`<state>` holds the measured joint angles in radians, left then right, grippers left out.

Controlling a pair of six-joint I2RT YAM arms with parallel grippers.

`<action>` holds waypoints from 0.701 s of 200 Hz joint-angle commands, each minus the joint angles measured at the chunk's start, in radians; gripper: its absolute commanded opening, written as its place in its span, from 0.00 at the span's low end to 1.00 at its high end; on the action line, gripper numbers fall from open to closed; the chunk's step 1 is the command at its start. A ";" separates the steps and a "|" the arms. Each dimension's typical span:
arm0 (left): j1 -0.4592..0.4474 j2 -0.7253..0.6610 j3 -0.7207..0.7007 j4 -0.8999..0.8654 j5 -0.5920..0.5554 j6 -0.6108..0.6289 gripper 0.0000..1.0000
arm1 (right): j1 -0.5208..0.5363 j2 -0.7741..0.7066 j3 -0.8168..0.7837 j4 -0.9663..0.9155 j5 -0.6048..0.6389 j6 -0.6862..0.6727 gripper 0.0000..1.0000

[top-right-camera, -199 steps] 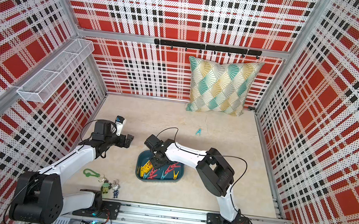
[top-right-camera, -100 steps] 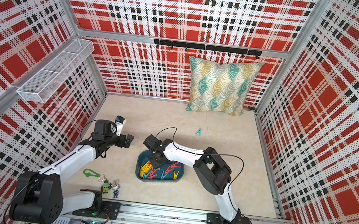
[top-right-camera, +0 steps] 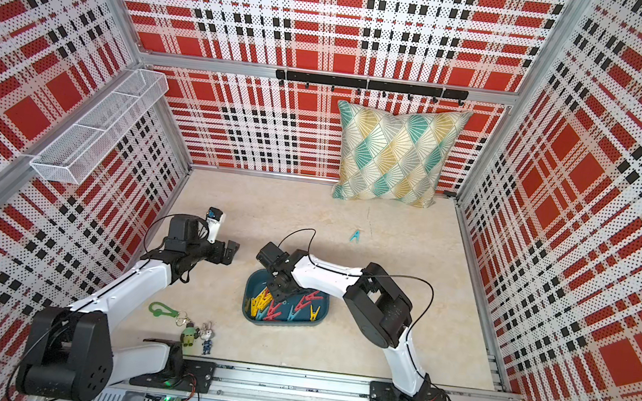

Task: Take the clothespins out of the storage box
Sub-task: Pick up the clothespin from the storage box.

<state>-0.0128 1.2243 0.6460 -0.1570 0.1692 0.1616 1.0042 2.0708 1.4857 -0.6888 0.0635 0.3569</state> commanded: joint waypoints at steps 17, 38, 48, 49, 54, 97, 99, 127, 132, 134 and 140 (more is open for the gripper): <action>0.008 -0.004 0.009 0.004 0.012 0.001 0.99 | -0.001 0.012 -0.028 -0.002 0.022 0.009 0.20; 0.008 -0.003 0.009 0.004 0.013 0.001 0.99 | -0.002 0.002 -0.037 0.002 0.032 0.013 0.17; 0.008 -0.003 0.009 0.004 0.013 0.001 0.99 | -0.001 -0.008 -0.040 0.004 0.037 0.014 0.14; 0.008 -0.003 0.009 0.004 0.013 0.001 0.99 | -0.001 -0.009 -0.040 0.004 0.036 0.014 0.14; 0.008 -0.004 0.009 0.004 0.013 0.001 0.99 | -0.002 -0.016 -0.043 0.007 0.038 0.014 0.13; 0.008 -0.003 0.009 0.004 0.012 0.002 0.99 | -0.001 -0.113 -0.076 0.012 0.057 0.027 0.09; 0.007 -0.003 0.009 0.004 0.012 0.002 0.99 | -0.001 -0.118 -0.077 0.012 0.060 0.029 0.09; 0.008 0.001 0.009 0.004 0.012 0.002 0.99 | -0.001 -0.183 -0.095 0.003 0.087 0.046 0.07; 0.008 0.001 0.009 0.004 0.012 0.003 0.99 | -0.001 -0.197 -0.100 0.003 0.088 0.049 0.06; 0.008 0.000 0.009 0.004 0.012 0.002 0.99 | -0.001 -0.201 -0.101 0.003 0.089 0.049 0.06; 0.007 0.001 0.009 0.003 0.012 0.002 0.99 | -0.001 -0.218 -0.104 0.003 0.089 0.052 0.05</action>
<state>-0.0124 1.2243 0.6460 -0.1574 0.1757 0.1616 1.0042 1.9465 1.3952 -0.6827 0.1184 0.3836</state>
